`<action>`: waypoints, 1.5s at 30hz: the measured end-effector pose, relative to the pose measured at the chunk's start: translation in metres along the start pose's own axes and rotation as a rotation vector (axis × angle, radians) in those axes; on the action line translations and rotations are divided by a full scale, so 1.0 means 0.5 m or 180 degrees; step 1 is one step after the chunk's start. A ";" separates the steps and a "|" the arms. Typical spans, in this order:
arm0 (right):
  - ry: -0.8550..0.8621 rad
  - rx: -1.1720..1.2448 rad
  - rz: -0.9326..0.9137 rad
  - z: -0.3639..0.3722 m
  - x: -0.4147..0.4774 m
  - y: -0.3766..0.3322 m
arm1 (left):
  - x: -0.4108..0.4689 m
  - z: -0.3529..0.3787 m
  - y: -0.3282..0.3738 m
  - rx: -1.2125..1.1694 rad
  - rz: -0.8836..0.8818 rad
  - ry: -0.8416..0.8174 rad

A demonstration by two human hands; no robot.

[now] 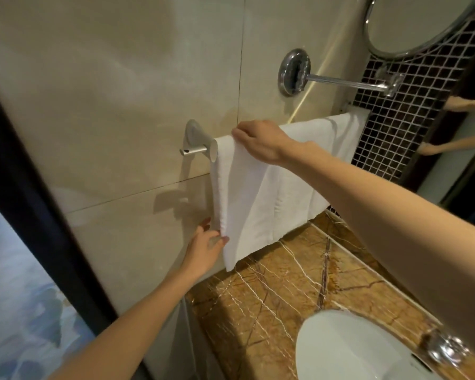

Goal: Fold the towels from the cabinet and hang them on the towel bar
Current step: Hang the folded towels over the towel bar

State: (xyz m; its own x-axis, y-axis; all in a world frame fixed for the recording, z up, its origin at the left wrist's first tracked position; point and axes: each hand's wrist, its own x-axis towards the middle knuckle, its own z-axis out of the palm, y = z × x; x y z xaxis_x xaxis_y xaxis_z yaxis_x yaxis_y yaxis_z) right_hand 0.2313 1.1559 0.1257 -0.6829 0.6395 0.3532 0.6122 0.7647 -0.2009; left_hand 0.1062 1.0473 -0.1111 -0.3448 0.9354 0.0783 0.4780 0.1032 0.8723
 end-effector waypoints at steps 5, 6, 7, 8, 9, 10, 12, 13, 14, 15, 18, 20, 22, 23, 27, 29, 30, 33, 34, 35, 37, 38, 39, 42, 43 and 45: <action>-0.0075 -0.0005 0.0016 0.006 0.016 -0.003 | 0.024 0.033 0.000 -0.0036 0.0088 0.0113; -0.0043 0.0025 -0.0041 0.001 0.017 -0.004 | 0.027 0.037 -0.003 0.0011 0.0107 0.0211; 0.0027 0.0059 -0.0107 -0.004 0.016 -0.005 | 0.030 0.040 -0.009 0.0089 0.0121 0.0312; 0.0108 0.0083 -0.0174 -0.009 0.015 -0.005 | 0.033 0.043 -0.018 0.0178 0.0135 0.0380; 0.0152 0.0078 -0.0236 -0.013 0.013 -0.005 | 0.033 0.047 -0.028 0.0249 0.0152 0.0410; 0.0133 0.0050 -0.0289 -0.016 0.011 -0.004 | 0.032 0.052 -0.039 0.0268 0.0142 0.0419; 0.0007 -0.0020 -0.0371 -0.014 0.006 -0.002 | 0.026 0.061 -0.062 0.0231 0.0055 0.0420; -0.0029 -0.0045 -0.0405 -0.012 0.004 -0.001 | 0.023 0.065 -0.072 0.0213 0.0021 0.0419; -0.0036 -0.0056 -0.0434 -0.010 0.002 0.000 | 0.020 0.070 -0.081 0.0202 0.0003 0.0416; -0.0036 -0.0050 -0.0447 -0.010 0.002 -0.001 | 0.017 0.073 -0.088 0.0194 -0.0001 0.0406; -0.0073 0.0013 -0.0432 -0.014 0.005 -0.003 | 0.015 0.080 -0.099 0.0193 0.0081 0.0378; -0.0123 0.0052 -0.0427 -0.017 0.007 -0.004 | 0.015 0.082 -0.101 0.0224 0.0160 0.0393; -0.0179 0.0015 -0.0425 -0.016 0.010 -0.007 | 0.016 0.087 -0.105 0.0304 0.0229 0.0390; -0.0206 -0.0023 -0.0416 -0.016 0.012 -0.009 | 0.016 0.090 -0.108 0.0372 0.0258 0.0387; -0.0285 -0.0136 -0.0317 -0.010 0.022 -0.016 | 0.013 0.107 -0.124 0.0411 0.0199 0.0434; -0.0303 -0.0117 -0.0269 -0.007 0.024 -0.018 | 0.014 0.109 -0.126 0.0369 0.0191 0.0458; -0.0313 -0.0100 -0.0246 -0.007 0.025 -0.019 | 0.016 0.108 -0.124 0.0380 0.0224 0.0448; -0.0342 -0.0033 -0.0172 -0.009 0.029 -0.021 | 0.016 0.100 -0.124 0.0530 0.0305 0.0390; -0.0343 -0.0031 -0.0151 -0.009 0.030 -0.021 | 0.014 0.098 -0.127 0.0600 0.0321 0.0381; -0.0340 -0.0044 -0.0137 -0.009 0.030 -0.021 | 0.011 0.098 -0.132 0.0659 0.0339 0.0378; -0.0315 -0.0080 -0.0118 -0.009 0.029 -0.022 | 0.008 0.097 -0.141 0.0748 0.0355 0.0367; -0.0292 -0.0091 -0.0113 -0.009 0.029 -0.023 | 0.008 0.095 -0.143 0.0761 0.0321 0.0355; -0.0266 -0.0100 -0.0117 -0.010 0.028 -0.024 | 0.009 0.093 -0.144 0.0742 0.0274 0.0343; -0.0160 -0.0102 -0.0195 -0.017 0.026 -0.020 | 0.010 0.086 -0.144 0.0592 0.0208 0.0345; -0.0141 -0.0093 -0.0221 -0.019 0.024 -0.017 | 0.008 0.086 -0.144 0.0494 0.0184 0.0363; -0.0175 -0.0083 -0.0248 -0.023 0.019 -0.010 | 0.001 0.088 -0.146 0.0227 0.0089 0.0497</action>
State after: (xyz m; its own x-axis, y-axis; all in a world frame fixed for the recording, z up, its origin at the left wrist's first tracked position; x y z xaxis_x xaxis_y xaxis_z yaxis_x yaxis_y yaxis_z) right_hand 0.2263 1.1573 0.1404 -0.7493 0.5821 0.3159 0.5661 0.8105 -0.1507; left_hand 0.1063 1.0552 -0.1961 -0.4494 0.8748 0.1809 0.5434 0.1070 0.8326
